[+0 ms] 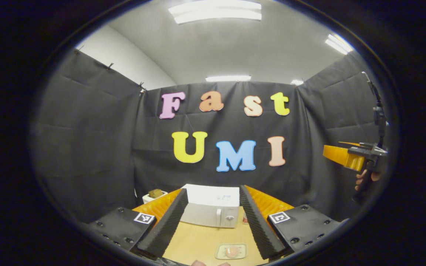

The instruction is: Open the microwave oven with the left hand, put the food in, and close the microwave oven.

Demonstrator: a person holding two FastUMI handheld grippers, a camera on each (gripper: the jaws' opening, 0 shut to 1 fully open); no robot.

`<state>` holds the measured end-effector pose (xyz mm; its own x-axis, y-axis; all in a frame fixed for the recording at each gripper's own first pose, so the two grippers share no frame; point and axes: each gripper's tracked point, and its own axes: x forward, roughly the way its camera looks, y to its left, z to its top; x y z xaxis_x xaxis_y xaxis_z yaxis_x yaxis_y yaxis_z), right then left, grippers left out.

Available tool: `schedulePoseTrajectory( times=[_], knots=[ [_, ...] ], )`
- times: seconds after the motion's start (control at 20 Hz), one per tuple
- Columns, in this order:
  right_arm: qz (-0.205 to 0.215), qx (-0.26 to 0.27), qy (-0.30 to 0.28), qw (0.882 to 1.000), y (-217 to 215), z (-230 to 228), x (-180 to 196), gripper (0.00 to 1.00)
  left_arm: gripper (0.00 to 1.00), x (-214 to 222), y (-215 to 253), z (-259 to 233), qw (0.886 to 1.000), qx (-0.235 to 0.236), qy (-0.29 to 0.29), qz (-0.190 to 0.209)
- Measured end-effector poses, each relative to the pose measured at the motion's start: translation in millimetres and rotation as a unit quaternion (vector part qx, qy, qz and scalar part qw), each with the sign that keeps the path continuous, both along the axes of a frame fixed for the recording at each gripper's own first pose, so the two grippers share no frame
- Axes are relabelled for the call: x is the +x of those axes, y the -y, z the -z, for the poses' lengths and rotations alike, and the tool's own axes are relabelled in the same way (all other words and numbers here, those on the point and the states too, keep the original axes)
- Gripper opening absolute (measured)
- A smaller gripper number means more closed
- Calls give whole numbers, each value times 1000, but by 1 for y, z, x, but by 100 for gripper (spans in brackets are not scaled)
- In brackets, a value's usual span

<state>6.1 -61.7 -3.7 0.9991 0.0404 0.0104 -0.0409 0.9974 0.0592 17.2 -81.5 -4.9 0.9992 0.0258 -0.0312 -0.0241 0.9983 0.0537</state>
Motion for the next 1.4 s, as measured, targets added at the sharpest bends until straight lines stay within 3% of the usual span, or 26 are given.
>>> schedulePoseTrajectory(
  times=[0.3, 0.6, 0.8, 0.95, 1.25, 1.4],
  knots=[
    [-4, 9, 1, 1000, 43, 11, 3, 95, 94, 3, 53, 9, 1000, 2, -3, -2],
    [37, 19, 4, 999, 83, 19, 10, 96, 94, 24, 90, 66, 997, 17, -62, 48],
    [53, 5, -25, 998, 80, 48, 23, 95, 99, 37, 85, 148, 990, 3, -128, 52],
    [74, -12, -46, 996, 71, 56, 39, 96, 90, 56, 69, 218, 982, -3, -180, 59],
    [104, -43, -91, 989, 31, 80, 77, 96, 94, 87, 46, 337, 948, -74, -299, 78],
    [109, -66, -119, 985, 8, 100, 88, 95, 96, 126, 23, 354, 951, -52, -292, 88]
  ],
)
